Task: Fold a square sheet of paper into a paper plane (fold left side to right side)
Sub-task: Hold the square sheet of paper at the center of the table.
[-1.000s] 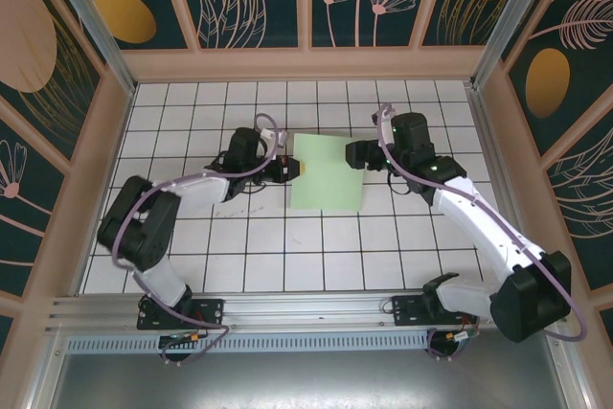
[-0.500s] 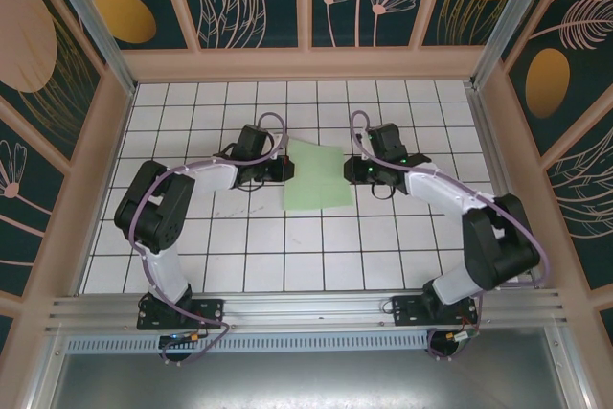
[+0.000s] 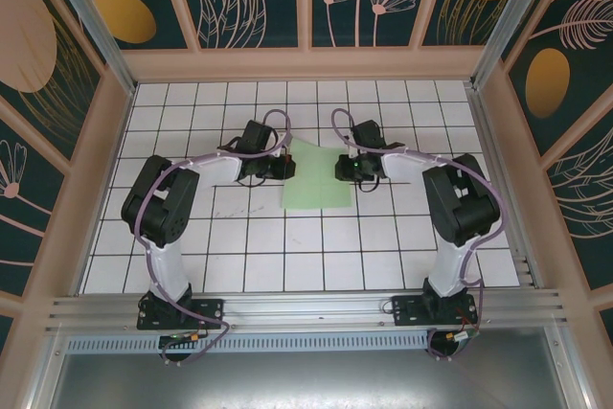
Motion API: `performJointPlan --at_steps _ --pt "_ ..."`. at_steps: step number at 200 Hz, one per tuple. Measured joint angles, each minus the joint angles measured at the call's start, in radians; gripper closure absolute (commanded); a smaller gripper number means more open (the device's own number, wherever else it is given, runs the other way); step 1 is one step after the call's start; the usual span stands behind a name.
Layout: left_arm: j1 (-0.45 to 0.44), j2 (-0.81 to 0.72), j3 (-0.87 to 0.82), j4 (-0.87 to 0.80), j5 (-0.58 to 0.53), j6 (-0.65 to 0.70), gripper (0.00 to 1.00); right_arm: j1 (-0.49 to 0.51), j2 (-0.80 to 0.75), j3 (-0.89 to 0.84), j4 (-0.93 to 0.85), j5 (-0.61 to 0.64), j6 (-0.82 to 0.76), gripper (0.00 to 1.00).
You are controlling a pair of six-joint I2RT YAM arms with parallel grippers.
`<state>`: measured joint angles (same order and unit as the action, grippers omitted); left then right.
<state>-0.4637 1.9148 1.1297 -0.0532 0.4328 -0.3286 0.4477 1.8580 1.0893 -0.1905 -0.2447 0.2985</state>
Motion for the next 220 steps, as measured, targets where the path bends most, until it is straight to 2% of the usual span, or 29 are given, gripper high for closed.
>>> performJointPlan --at_steps 21,54,75,145,170,187,220 --pt "0.000 0.008 0.015 -0.014 0.001 0.007 0.99 0.007 0.031 0.006 0.000 0.018 0.000 0.83" --pt "0.000 0.009 0.023 -0.022 0.023 0.004 0.69 0.015 0.034 0.006 0.004 0.038 0.000 0.83" --pt "0.000 0.008 0.023 -0.014 0.064 -0.016 0.58 0.017 0.034 0.001 0.009 0.044 0.000 0.83" --pt "0.000 0.008 0.021 0.152 0.286 -0.172 0.42 0.019 0.029 -0.013 0.030 0.045 0.000 0.83" --pt "0.000 0.013 0.021 0.208 0.330 -0.216 0.37 0.019 0.026 -0.021 0.040 0.045 0.001 0.83" --pt "-0.001 0.029 0.024 0.233 0.350 -0.238 0.28 0.019 0.022 -0.029 0.053 0.042 0.004 0.83" --pt "-0.011 0.081 0.030 0.261 0.380 -0.264 0.29 0.019 0.018 -0.036 0.063 0.040 0.008 0.83"
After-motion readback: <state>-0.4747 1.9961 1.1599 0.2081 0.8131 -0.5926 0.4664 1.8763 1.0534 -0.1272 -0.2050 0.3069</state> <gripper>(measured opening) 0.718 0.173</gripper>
